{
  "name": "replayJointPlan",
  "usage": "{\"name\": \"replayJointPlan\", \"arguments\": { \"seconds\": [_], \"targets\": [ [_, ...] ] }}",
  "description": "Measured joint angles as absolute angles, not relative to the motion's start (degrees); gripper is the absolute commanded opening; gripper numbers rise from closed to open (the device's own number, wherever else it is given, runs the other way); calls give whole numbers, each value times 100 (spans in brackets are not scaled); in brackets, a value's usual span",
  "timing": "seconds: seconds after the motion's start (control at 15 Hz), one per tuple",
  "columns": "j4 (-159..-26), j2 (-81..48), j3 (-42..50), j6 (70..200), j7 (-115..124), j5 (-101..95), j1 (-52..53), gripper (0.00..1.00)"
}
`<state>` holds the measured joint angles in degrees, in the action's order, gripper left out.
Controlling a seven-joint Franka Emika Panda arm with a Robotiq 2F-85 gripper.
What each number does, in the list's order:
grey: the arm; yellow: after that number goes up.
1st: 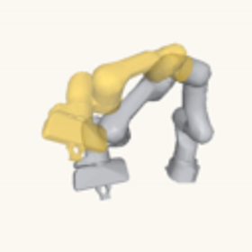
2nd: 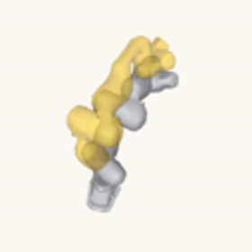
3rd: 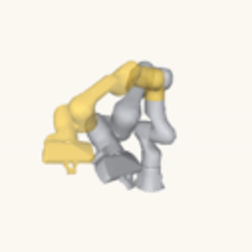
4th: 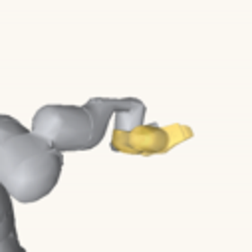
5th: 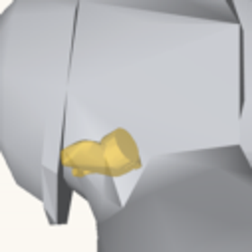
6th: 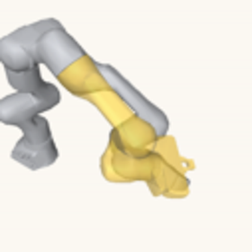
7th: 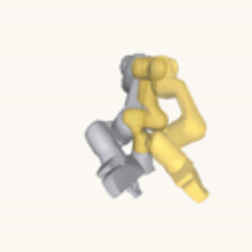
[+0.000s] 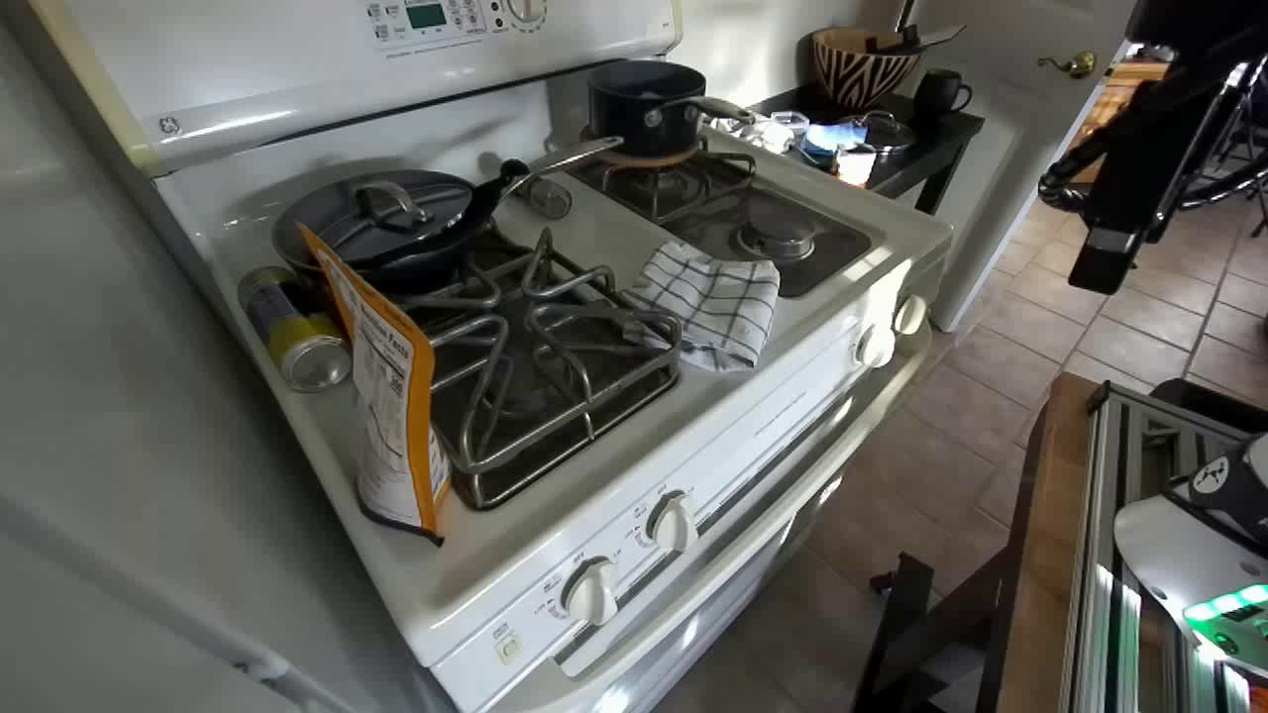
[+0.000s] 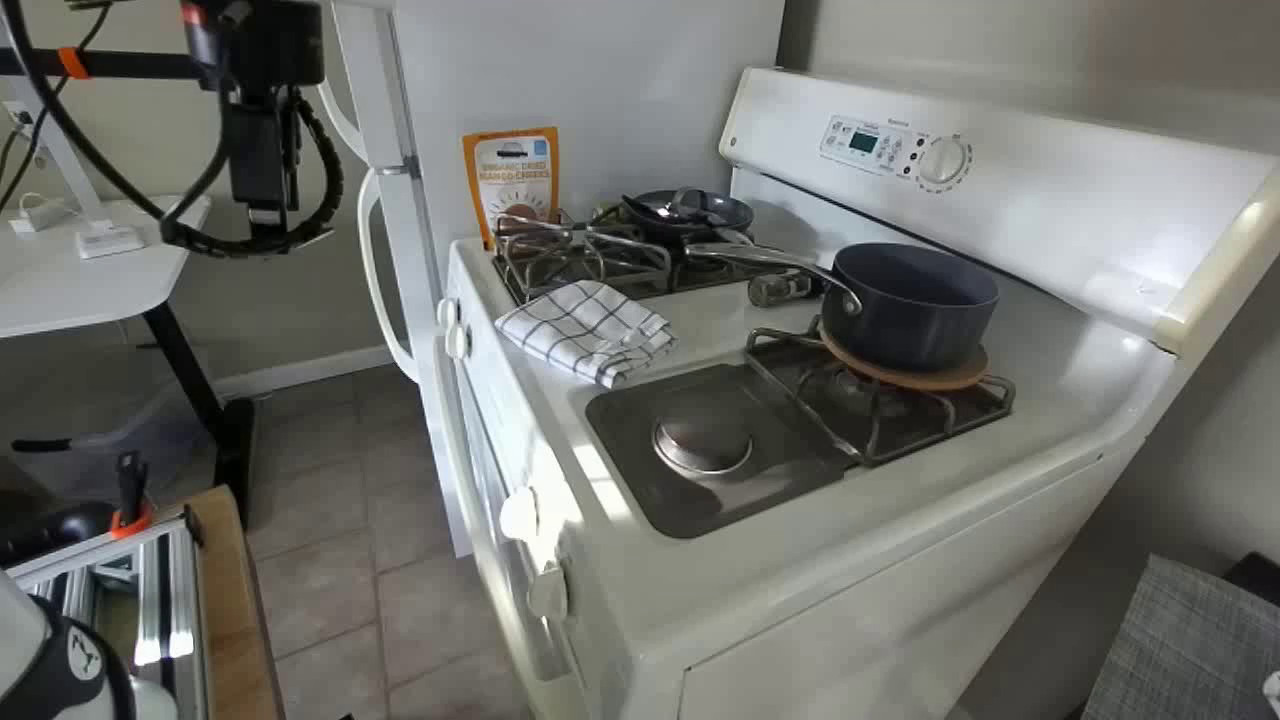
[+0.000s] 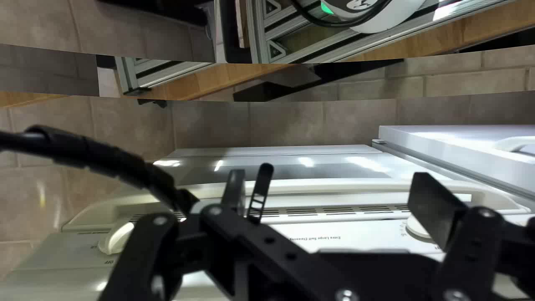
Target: Put the stove cover on the stove plate in the front right
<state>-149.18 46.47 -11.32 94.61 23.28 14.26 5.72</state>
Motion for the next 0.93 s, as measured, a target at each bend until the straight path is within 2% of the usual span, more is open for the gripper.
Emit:
{"name": "replayJointPlan", "arguments": {
  "seconds": [0.93],
  "targets": [
    [-14906,4654,-1134,9772,1961,1205,519,100]
  ]
}}
